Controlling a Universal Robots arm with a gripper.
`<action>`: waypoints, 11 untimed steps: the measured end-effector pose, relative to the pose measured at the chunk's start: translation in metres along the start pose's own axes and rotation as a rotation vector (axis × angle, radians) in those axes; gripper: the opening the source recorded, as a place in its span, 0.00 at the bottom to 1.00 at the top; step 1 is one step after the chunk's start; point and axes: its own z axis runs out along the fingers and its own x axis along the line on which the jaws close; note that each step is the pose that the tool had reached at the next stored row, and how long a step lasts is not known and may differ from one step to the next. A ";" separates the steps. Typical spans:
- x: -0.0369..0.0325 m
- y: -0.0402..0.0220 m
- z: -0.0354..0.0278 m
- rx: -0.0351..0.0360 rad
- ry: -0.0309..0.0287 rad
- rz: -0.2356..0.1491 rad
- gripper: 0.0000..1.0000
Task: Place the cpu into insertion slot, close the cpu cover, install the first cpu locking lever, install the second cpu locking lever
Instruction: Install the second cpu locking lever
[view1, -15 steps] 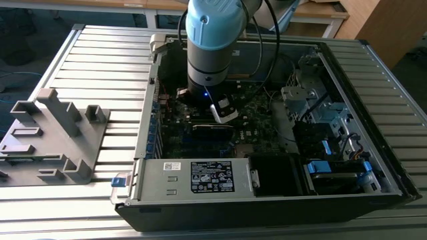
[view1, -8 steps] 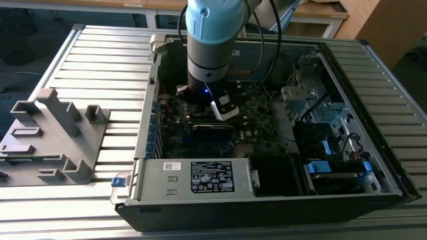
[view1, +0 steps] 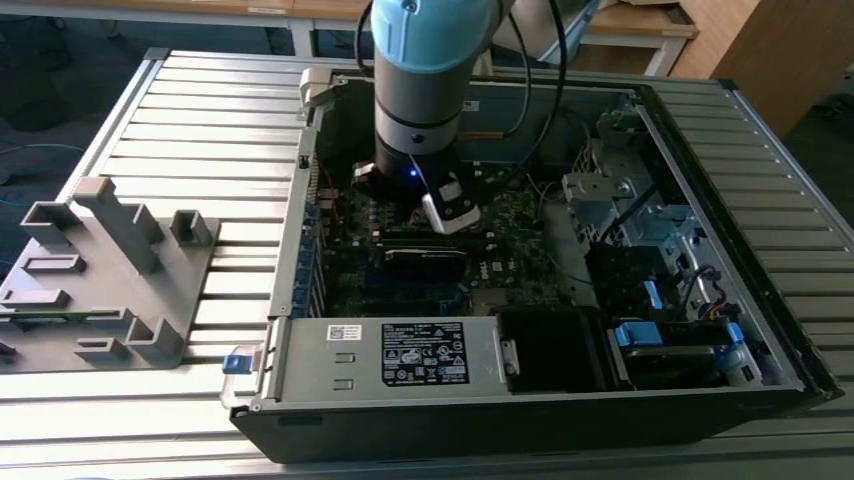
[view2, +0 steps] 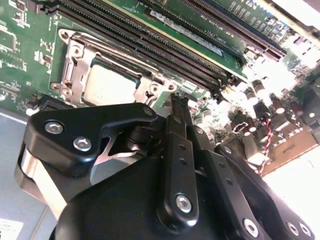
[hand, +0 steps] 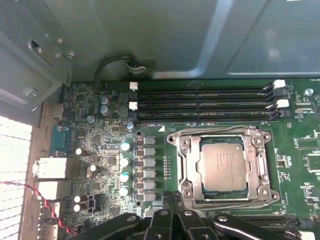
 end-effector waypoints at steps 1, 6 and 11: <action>0.0001 0.0001 -0.0006 0.0107 -0.0004 0.000 0.10; 0.0000 0.0002 -0.0008 0.0746 -0.0038 0.005 0.10; -0.0025 0.0004 -0.0006 0.0749 -0.0039 0.005 0.10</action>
